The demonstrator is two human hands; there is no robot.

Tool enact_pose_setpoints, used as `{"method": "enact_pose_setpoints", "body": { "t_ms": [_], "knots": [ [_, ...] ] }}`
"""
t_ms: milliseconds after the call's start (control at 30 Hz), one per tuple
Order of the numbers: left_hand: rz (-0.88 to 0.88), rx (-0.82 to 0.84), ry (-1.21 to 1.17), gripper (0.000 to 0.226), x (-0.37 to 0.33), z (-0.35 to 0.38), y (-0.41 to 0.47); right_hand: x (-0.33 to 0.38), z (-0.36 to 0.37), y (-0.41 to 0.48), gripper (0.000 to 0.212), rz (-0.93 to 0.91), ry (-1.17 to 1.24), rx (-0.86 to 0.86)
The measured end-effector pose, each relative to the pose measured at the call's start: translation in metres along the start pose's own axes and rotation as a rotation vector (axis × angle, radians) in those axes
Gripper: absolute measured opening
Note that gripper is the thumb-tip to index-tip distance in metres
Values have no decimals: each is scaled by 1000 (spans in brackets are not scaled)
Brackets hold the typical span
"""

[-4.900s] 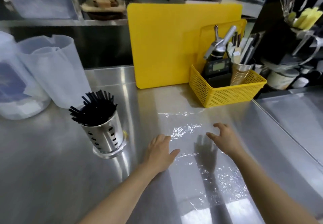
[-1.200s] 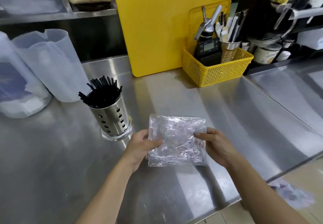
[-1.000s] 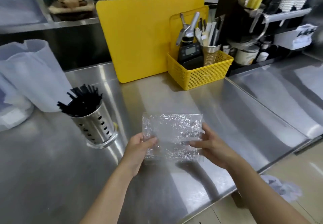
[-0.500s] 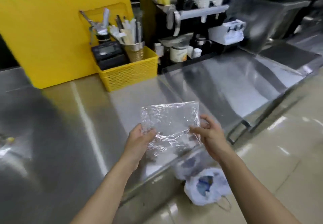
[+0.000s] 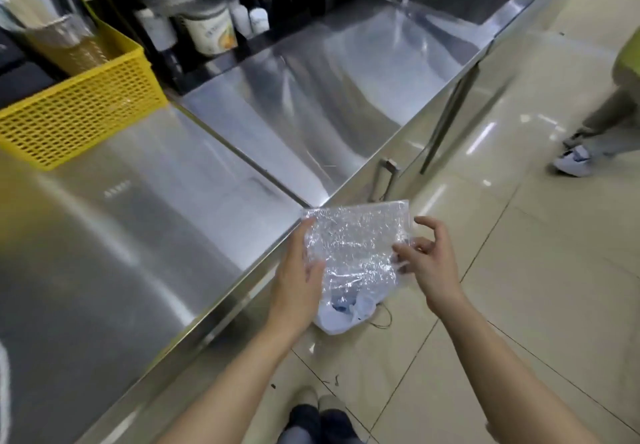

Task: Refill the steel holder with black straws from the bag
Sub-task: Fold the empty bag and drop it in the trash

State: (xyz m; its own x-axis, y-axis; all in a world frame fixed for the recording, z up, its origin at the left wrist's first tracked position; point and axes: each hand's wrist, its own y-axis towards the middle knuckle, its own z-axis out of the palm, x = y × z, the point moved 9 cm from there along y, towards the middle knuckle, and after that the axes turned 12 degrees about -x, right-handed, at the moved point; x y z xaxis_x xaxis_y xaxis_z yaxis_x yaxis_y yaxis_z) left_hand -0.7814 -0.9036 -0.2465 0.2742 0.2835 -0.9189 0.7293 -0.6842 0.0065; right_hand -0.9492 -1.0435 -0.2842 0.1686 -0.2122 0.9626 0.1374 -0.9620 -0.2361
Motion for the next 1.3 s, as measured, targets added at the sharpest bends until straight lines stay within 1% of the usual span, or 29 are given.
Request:
{"method": "enact_pose_setpoints", "body": {
  "t_ms": [67, 167, 267, 333, 400, 467, 500, 567, 633, 700, 733, 767, 833, 867, 900, 967, 1000, 1033, 1067, 1100, 1133, 1233, 1300],
  "knots": [
    [40, 53, 96, 49, 16, 26, -5, -18, -8, 6, 43, -44, -64, -24],
    [-23, 78, 201, 42, 66, 65, -5, -60, -12, 26, 34, -96, -198, -58],
    [-138, 169, 363, 51, 135, 112, -7, -124, 1, 56, 23, -88, -366, 2],
    [-158, 210, 440, 59, 183, 146, -3, -176, 18, 81, 30, -110, -506, 80],
    [-144, 233, 558, 58, 233, 182, 5, -229, 36, 107, 42, -131, -603, 141],
    [-111, 236, 757, 49, 284, 212, 13, -284, 55, 128, 48, -153, -688, 184],
    [-62, 214, 843, 46, 306, 226, 18, -312, 64, 138, 49, -170, -738, 201],
    [55, 246, 975, 47, 346, 256, 25, -365, 82, 156, 48, -246, -895, 237],
    [113, 342, 1138, 42, 396, 281, 26, -416, 99, 171, 43, -323, -1064, 280],
    [176, 395, 1206, 40, 433, 302, 29, -457, 113, 180, 38, -344, -1143, 344],
    [212, 418, 1227, 40, 445, 313, 31, -474, 120, 183, 37, -349, -1192, 402],
    [249, 479, 1249, 42, 458, 325, 31, -491, 126, 187, 34, -355, -1260, 464],
    [217, 633, 1307, 47, 488, 346, 32, -521, 133, 199, 32, -357, -1384, 546],
    [236, 671, 1354, 43, 503, 354, 36, -534, 136, 203, 33, -362, -1426, 566],
    [229, 677, 1375, 42, 516, 359, 43, -547, 140, 208, 36, -379, -1449, 566],
    [146, 740, 1447, 44, 545, 367, 54, -565, 145, 220, 39, -369, -1443, 465],
    [123, 798, 1483, 43, 555, 369, 54, -574, 147, 226, 38, -342, -1406, 405],
    [108, 848, 1504, 42, 559, 372, 54, -593, 150, 227, 34, -259, -1442, 465],
    [96, 896, 1533, 42, 563, 374, 54, -604, 155, 223, 32, -245, -1506, 555],
    [75, 912, 1532, 42, 563, 375, 56, -613, 155, 223, 35, -204, -1534, 570],
    [62, 898, 1512, 42, 560, 374, 58, -610, 152, 220, 38, -197, -1579, 591],
    [90, 720, 1313, 39, 521, 364, 64, -581, 152, 212, 37, -331, -1631, 623],
    [118, 616, 1189, 38, 485, 345, 69, -533, 150, 200, 38, -353, -1543, 616]
  ]
}}
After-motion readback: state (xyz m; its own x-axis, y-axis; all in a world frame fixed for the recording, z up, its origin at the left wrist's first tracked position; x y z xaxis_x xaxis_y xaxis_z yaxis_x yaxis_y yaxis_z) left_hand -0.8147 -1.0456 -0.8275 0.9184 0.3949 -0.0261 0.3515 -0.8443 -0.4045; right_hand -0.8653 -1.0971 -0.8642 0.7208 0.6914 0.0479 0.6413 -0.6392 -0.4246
